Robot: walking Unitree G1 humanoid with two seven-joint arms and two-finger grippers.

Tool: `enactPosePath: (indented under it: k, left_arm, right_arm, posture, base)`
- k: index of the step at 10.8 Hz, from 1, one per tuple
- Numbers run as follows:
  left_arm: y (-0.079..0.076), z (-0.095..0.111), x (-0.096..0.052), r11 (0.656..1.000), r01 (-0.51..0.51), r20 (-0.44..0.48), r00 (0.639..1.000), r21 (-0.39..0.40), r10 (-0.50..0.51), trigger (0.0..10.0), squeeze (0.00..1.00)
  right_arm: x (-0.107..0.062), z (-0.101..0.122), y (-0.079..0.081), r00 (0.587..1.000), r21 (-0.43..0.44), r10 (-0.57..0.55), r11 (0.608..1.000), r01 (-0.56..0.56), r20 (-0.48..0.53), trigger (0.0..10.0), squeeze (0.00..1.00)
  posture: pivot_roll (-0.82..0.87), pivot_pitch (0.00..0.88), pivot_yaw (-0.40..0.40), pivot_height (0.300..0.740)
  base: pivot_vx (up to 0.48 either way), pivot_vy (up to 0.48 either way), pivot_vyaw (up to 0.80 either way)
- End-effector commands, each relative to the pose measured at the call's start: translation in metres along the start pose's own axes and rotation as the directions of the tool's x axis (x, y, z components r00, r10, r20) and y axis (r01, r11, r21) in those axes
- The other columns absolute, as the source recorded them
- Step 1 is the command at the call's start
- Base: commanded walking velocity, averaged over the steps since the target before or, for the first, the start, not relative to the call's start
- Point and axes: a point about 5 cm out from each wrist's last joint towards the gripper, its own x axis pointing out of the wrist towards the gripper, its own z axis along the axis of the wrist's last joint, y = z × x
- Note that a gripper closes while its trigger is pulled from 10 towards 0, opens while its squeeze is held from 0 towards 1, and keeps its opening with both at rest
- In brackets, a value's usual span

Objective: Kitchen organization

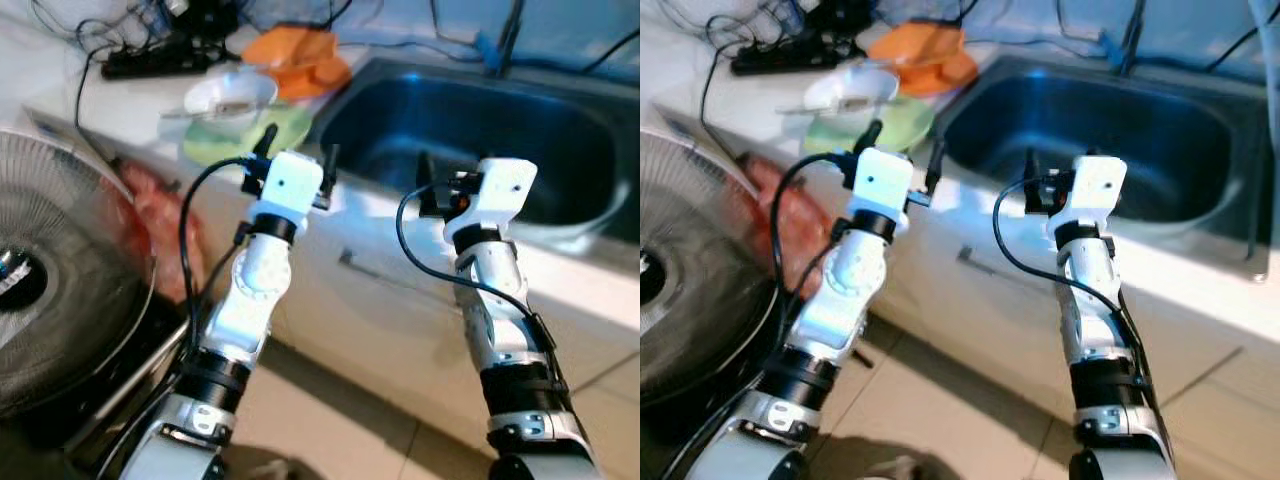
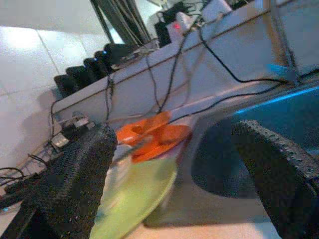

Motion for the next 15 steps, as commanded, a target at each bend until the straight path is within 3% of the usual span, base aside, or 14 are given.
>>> enactPosePath:
  k: [1, 7, 15]
  left_arm:
    - [0.0106, -0.0035, -0.0009, 0.999, -0.035, -0.014, 0.999, 0.015, 0.035, 10.0, 0.0]
    - [0.0103, -0.0027, -0.001, 0.999, -0.036, -0.007, 0.999, 0.011, 0.036, 10.0, 0.0]
    - [0.0097, -0.0024, -0.0012, 0.999, -0.037, -0.001, 0.999, 0.01, 0.037, 10.0, 0.0]
  right_arm:
    - [0.0009, 0.0023, 0.0097, 1.0, 0.026, 0.024, 0.999, -0.024, 0.014, 10.0, 0.0]
    - [0.0008, 0.0009, 0.0101, 1.0, 0.022, 0.03, 0.999, -0.03, 0.007, 10.0, 0.0]
    - [0.0004, 0.0, 0.0111, 0.999, 0.022, 0.041, 0.999, -0.041, 0.002, 10.0, 0.0]
  posture:
    - [0.0, 0.104, 0.072, 0.74]
    - [0.0, 0.105, 0.069, 0.74]
    - [0.0, 0.103, 0.068, 0.74]
  base:
    - [0.36, 0.0, 0.0]
    - [0.358, 0.0, 0.0]
    - [0.0, 0.0, 0.0]
